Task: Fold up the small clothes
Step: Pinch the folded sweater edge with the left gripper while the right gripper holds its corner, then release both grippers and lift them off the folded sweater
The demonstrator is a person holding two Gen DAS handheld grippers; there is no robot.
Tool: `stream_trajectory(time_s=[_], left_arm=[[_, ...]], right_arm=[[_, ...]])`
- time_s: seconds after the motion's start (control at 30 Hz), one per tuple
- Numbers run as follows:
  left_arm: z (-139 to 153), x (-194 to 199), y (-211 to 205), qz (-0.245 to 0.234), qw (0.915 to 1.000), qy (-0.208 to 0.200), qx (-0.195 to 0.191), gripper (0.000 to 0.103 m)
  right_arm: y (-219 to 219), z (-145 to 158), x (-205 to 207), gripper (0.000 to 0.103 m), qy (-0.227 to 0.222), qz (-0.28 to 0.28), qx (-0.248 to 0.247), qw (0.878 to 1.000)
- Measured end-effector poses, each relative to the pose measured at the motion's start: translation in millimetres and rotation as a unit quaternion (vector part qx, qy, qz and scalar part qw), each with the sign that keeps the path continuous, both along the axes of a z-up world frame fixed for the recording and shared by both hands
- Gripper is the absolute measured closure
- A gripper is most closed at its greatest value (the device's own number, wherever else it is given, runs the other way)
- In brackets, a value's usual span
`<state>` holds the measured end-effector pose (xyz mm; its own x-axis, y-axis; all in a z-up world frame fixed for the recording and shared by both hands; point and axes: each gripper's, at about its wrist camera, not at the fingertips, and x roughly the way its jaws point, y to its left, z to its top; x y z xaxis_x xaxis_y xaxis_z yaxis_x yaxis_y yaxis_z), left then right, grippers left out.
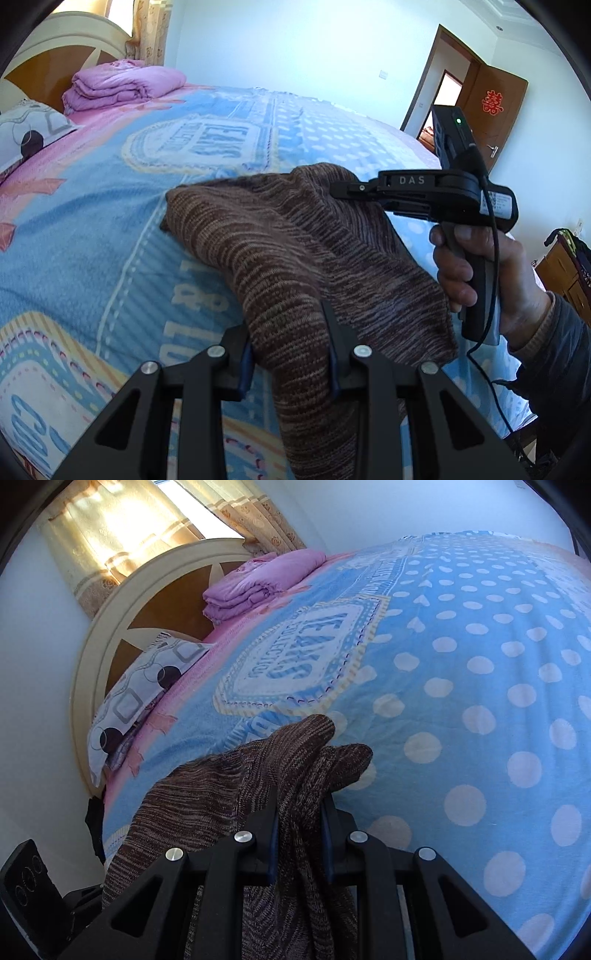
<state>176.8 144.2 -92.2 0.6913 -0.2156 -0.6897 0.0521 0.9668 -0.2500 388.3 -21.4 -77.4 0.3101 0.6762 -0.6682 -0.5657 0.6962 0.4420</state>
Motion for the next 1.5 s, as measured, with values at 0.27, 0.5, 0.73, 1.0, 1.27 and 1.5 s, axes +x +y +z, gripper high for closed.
stream_trajectory(time_s=[0.27, 0.5, 0.73, 1.0, 1.27, 1.5], left_arm=[[-5, -7, 5, 0.002, 1.0000, 0.003, -0.001, 0.071], [-29, -4, 7, 0.004, 0.9996, 0.026, 0.009, 0.064], [-4, -29, 7, 0.025, 0.9982, -0.028, 0.048, 0.048], [-14, -30, 15, 0.078, 0.9884, -0.034, 0.125, 0.022], [-9, -63, 12, 0.072, 0.9934, -0.018, 0.087, 0.021], [32, -85, 3, 0.085, 0.9901, -0.070, 0.087, 0.007]], right_arm=[[11, -6, 4, 0.085, 0.003, 0.005, -0.009, 1.000], [13, -25, 9, 0.082, 0.011, -0.006, -0.045, 0.999], [-11, 3, -30, 0.071, -0.064, -0.023, -0.041, 0.997], [-28, -7, -127, 0.060, -0.082, 0.088, -0.046, 0.992], [-95, -14, -150, 0.068, -0.118, -0.017, -0.077, 0.990], [-93, 37, -215, 0.048, -0.234, -0.023, -0.088, 0.968]])
